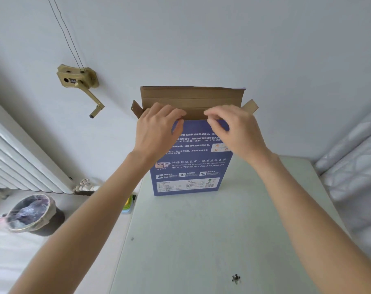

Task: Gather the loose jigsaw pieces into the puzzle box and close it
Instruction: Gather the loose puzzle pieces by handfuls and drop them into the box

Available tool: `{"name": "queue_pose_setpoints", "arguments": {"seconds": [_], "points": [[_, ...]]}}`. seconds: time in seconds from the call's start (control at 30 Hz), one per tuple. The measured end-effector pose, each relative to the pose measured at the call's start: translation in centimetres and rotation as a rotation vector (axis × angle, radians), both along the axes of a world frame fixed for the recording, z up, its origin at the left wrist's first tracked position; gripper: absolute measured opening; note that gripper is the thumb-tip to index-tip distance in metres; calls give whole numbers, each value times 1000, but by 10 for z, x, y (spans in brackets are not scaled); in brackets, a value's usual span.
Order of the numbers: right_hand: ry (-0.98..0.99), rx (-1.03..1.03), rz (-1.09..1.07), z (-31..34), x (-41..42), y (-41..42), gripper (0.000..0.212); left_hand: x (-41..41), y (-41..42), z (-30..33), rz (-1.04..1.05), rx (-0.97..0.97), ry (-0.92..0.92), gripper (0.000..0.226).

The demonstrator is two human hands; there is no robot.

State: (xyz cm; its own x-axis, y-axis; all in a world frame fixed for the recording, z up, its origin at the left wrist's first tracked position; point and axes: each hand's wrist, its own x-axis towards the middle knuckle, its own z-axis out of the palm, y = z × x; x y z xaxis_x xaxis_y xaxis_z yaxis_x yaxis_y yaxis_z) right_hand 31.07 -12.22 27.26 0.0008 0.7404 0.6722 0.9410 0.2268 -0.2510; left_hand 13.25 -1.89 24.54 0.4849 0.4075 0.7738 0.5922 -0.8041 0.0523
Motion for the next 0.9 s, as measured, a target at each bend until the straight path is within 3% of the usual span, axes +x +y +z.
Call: {"name": "queue_pose_setpoints", "arguments": {"seconds": [0.13,0.3,0.43,0.53,0.73,0.9], "points": [[-73,40,-107,-62,-9,-84,14,-4,-61,-37,-87,-43,-114,17],[115,-432,-261,-173,-11,-197,19,-9,-145,-122,-223,-420,-28,19],[298,-863,-383,-244,-15,-279,30,-9,-200,-193,-280,-884,348,34],[417,-1050,-516,-277,-28,-324,40,2,-234,-234,-352,-1042,690,49],[612,-1212,-777,-292,-49,-377,58,42,-273,-274,-338,-960,965,64],[698,-1118,-689,-294,-89,-376,56,18,-284,-281,-472,-750,1080,58]]}}
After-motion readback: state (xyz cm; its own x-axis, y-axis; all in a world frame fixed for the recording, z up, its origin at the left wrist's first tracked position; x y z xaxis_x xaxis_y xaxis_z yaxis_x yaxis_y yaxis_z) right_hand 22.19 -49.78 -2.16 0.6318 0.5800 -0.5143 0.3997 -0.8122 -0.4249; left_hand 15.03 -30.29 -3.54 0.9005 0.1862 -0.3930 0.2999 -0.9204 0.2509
